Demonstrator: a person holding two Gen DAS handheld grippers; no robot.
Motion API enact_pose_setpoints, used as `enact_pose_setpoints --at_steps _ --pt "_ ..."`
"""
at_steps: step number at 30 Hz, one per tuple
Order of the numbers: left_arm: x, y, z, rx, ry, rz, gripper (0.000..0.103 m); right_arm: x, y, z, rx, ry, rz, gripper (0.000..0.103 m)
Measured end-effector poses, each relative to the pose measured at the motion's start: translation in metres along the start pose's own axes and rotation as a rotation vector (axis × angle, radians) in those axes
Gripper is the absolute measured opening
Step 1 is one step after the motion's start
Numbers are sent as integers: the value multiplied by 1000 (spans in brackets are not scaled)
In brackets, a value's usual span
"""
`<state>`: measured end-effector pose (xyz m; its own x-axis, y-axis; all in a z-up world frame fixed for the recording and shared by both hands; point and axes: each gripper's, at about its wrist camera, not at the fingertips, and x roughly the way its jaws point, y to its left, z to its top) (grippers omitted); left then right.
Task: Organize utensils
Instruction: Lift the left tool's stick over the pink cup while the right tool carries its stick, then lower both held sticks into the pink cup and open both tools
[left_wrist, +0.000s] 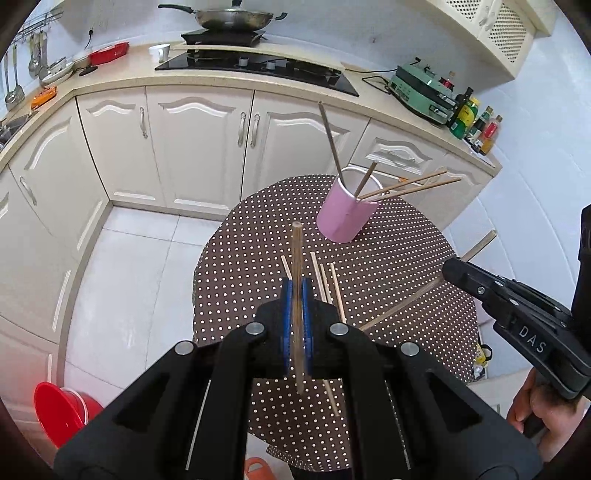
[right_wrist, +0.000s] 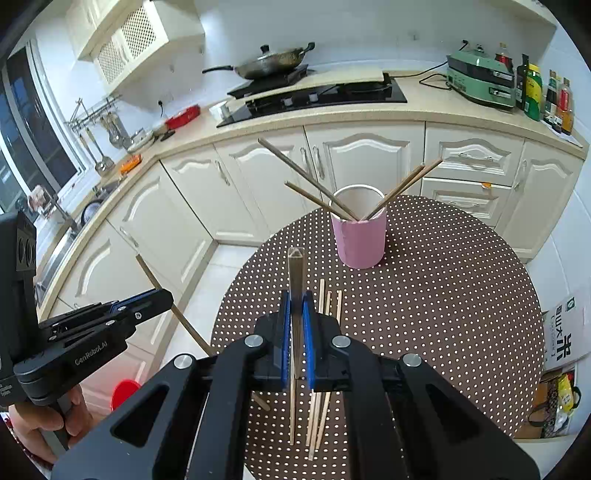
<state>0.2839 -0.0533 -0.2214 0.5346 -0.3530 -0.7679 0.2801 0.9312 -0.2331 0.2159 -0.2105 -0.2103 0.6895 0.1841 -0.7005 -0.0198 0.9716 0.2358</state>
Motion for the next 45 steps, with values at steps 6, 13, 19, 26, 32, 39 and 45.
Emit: enact_pose_setpoints --at_steps 6,13,19,26,32,39,45 --pt "-17 -4 9 16 -43 -28 6 -7 5 8 -2 -37 2 5" --pt "-27 -8 32 -4 -92 -63 6 -14 3 23 -13 -82 1 5" --pt "-28 -22 55 -1 -125 -102 6 -20 -10 43 -1 -123 -11 5" --pt "-24 -43 82 17 -153 -156 6 -29 -30 66 9 -174 -37 5" --pt "-16 -59 106 31 -181 -180 6 -36 -41 85 8 -224 -62 5" --pt "-8 -68 136 16 -240 -180 6 -37 -54 107 14 -271 -64 5" --pt "3 -74 152 26 -277 -145 6 -30 -60 123 19 -287 -57 5"
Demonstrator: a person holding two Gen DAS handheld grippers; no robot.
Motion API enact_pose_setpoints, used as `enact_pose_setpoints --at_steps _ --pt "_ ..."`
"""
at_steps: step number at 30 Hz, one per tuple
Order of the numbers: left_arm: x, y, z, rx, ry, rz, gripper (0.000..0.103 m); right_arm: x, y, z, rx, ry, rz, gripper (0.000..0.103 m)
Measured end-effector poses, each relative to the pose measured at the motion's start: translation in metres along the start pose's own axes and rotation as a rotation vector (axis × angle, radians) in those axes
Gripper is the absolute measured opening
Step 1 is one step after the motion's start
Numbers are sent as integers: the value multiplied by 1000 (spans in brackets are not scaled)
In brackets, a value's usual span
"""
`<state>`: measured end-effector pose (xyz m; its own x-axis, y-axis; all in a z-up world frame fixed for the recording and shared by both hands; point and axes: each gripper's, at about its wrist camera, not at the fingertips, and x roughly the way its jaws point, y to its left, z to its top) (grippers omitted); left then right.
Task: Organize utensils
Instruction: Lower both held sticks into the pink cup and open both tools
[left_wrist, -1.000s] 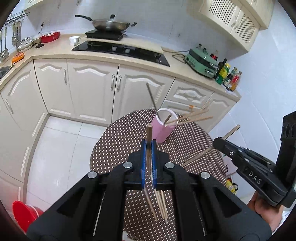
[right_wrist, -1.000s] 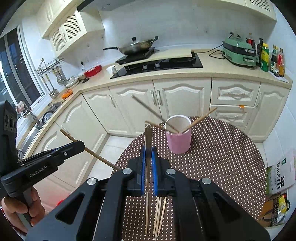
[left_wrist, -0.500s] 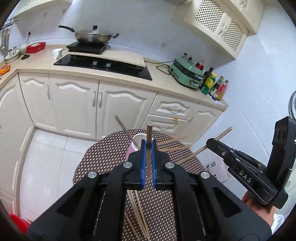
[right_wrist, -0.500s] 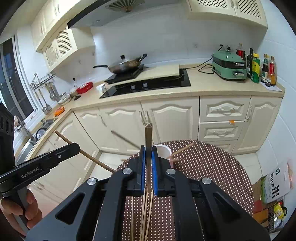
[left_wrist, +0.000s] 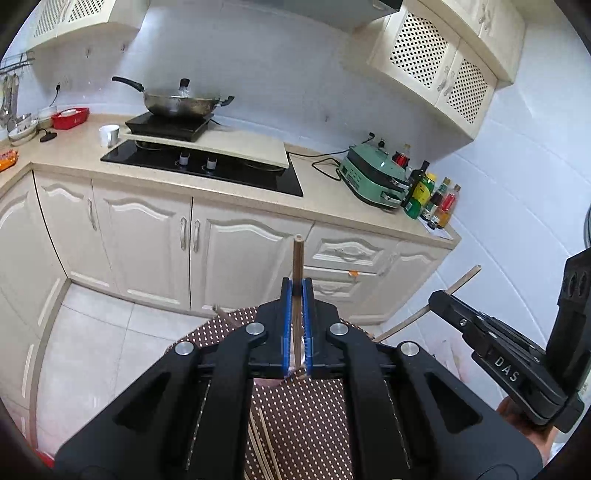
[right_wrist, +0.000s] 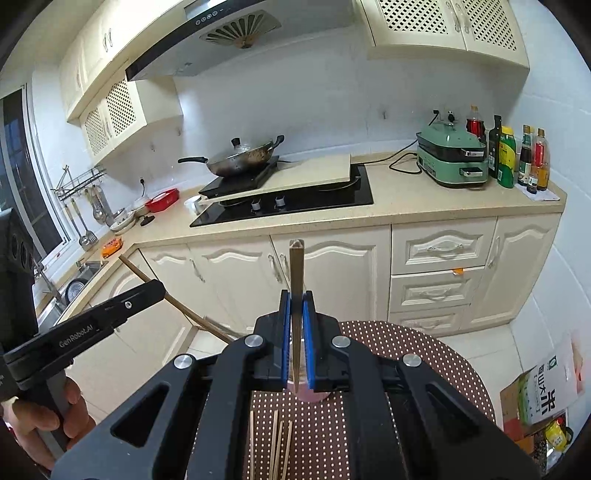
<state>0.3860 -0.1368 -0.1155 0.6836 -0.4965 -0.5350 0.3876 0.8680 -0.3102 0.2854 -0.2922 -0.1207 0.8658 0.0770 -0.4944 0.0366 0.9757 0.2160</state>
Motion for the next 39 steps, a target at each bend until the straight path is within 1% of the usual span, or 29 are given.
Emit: enact_pose_setpoints --at_steps 6,11,16,28,32,39 --pt "19 2 1 15 9 42 6 8 -5 9 1 -10 6 5" --pt "38 8 -10 20 56 73 6 17 -6 9 -17 -11 -1 5" --pt "52 14 -22 18 97 89 6 29 -7 3 -40 7 -15 5" --pt "80 17 -50 34 221 92 6 52 -7 -15 -65 78 -20 5" --pt "85 19 -58 30 253 87 6 61 -8 -21 -63 114 -20 5" --pt "88 21 -60 15 275 86 7 77 -9 -37 -57 184 -18 6"
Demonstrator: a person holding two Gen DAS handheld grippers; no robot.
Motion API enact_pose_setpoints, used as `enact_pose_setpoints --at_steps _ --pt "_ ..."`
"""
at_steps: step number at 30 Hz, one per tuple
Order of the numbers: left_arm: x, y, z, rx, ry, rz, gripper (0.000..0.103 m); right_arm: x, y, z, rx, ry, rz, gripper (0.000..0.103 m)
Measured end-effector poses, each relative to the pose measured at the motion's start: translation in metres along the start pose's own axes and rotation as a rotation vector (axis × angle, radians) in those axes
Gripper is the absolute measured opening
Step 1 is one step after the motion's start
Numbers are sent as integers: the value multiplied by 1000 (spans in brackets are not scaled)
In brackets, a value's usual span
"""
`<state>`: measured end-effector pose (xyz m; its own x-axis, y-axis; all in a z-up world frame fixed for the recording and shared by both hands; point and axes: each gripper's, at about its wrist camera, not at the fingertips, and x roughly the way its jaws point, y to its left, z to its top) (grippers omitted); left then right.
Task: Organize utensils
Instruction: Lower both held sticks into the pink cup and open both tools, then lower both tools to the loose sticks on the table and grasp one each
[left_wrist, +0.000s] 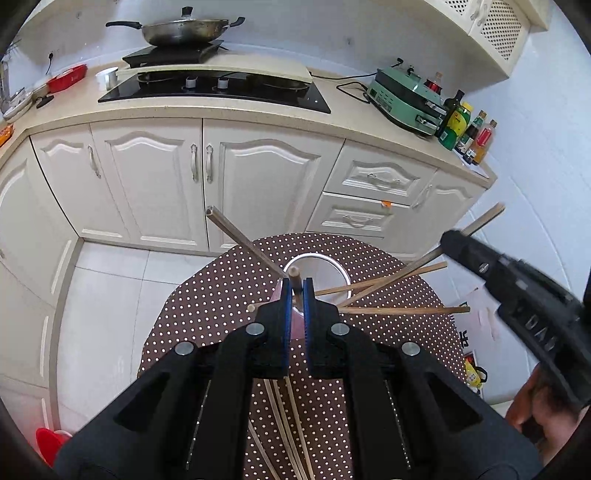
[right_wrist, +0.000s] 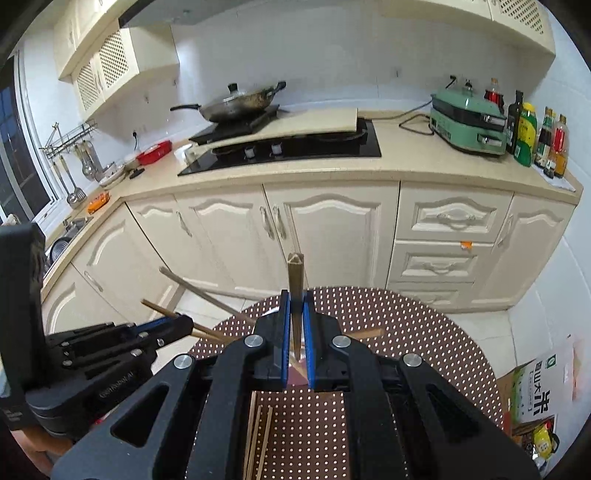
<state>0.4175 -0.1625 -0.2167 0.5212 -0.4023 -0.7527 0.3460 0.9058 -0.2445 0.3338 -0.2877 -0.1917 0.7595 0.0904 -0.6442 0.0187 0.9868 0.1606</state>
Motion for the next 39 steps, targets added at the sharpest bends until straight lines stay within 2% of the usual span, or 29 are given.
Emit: enact_pose_setpoints --at_steps 6,9,10,13,19,23,29,39 --pt "2 2 -2 -7 22 4 9 8 -1 -8 17 40 9 6" --pt "0 2 -3 -13 19 10 17 10 0 -11 28 67 21 7" --pt "-1 2 -4 -15 16 10 24 11 0 -11 35 72 26 8" --pt "-9 2 -5 -17 -13 20 55 9 0 -13 59 82 37 9" --pt "-20 1 -6 -17 -33 23 55 -1 0 -17 84 84 51 10" --pt "-29 1 -9 -15 -42 28 55 -13 3 -20 83 70 53 17" --pt "-45 -4 -18 -4 -63 35 57 -31 7 -24 87 44 51 22" --pt "-75 -9 -41 7 -97 31 62 -65 13 -42 101 3 44 24"
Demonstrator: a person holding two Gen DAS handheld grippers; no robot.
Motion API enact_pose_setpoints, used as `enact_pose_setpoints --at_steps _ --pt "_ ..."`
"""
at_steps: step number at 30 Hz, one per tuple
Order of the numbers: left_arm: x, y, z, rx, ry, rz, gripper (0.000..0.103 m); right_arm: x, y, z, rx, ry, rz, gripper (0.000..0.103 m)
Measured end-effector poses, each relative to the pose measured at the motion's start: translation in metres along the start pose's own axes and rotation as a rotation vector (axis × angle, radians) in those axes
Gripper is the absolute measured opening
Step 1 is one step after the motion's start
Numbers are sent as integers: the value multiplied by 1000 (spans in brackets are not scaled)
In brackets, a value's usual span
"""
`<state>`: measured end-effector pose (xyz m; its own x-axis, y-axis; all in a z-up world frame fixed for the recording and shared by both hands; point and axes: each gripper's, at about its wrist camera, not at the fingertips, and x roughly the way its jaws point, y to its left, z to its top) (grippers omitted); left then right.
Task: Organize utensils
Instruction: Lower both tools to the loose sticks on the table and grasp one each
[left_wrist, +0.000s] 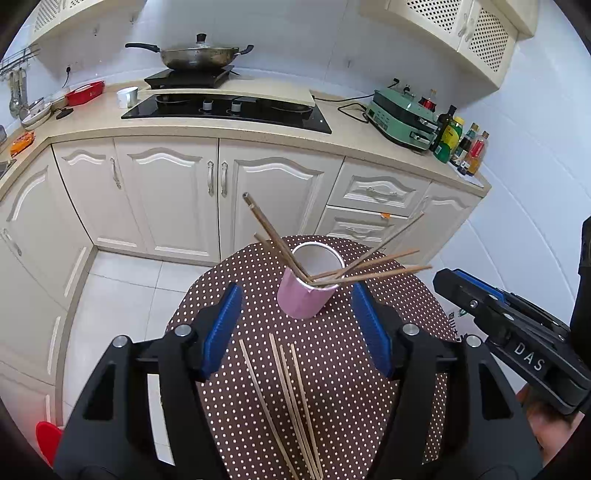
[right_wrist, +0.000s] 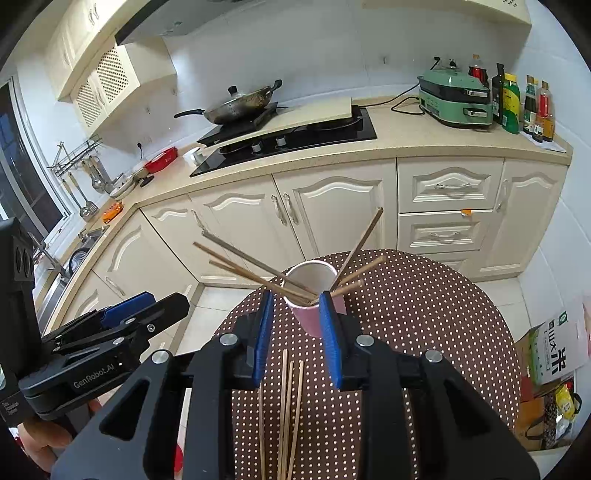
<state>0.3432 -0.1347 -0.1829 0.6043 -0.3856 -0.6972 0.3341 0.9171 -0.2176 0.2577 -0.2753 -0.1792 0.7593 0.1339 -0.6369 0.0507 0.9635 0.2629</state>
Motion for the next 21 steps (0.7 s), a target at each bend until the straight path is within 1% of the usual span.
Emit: enact_pose_setpoints --at_steps 6,11,16,21 --pt "-15 17 -17 -23 -1 0 62 -12 8 -17 -4 5 10 24" --pt "-14 39 -34 -71 29 25 62 -10 12 -35 -2 32 16 24" --pt "-1 58 -53 -112 89 54 62 4 14 -52 -8 93 24 24" --pt "23 64 -65 -126 157 67 62 23 11 -64 -11 157 25 24"
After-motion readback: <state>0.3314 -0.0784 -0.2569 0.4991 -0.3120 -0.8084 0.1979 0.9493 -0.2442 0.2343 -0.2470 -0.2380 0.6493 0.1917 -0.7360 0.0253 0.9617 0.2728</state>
